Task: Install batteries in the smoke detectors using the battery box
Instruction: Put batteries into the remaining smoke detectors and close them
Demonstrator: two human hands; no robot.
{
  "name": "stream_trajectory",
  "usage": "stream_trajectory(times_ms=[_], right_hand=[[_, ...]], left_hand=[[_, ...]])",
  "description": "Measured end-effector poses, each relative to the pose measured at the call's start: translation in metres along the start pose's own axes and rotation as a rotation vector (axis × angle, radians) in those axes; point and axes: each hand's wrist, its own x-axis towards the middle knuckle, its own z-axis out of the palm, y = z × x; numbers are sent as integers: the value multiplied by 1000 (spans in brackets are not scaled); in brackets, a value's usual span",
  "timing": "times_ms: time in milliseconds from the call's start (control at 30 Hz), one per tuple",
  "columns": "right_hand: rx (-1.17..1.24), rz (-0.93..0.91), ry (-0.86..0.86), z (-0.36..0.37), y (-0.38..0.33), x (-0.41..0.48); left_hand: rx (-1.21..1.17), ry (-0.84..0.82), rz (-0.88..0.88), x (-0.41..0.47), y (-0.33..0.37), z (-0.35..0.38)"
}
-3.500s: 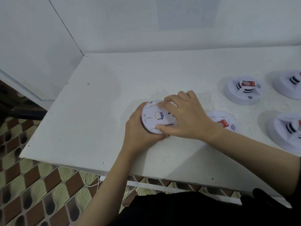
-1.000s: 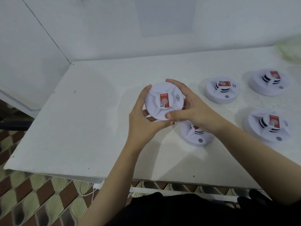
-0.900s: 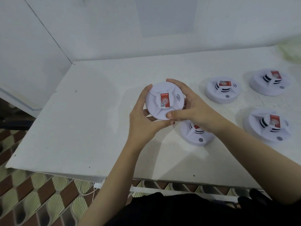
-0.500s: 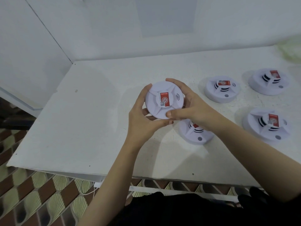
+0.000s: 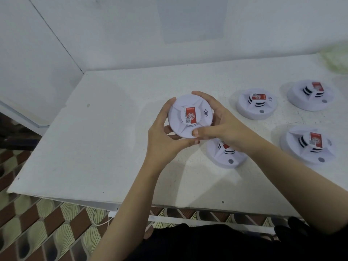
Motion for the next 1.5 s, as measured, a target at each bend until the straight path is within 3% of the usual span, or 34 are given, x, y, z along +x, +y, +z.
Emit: stream_trajectory(times_ms=[700, 1500], right_hand=[[115, 92, -139, -12, 2, 1], [82, 134, -151, -10, -1, 2]], left_hand=[[2, -138, -10, 7, -2, -25], [-21, -178, -10, 3, -4, -35]])
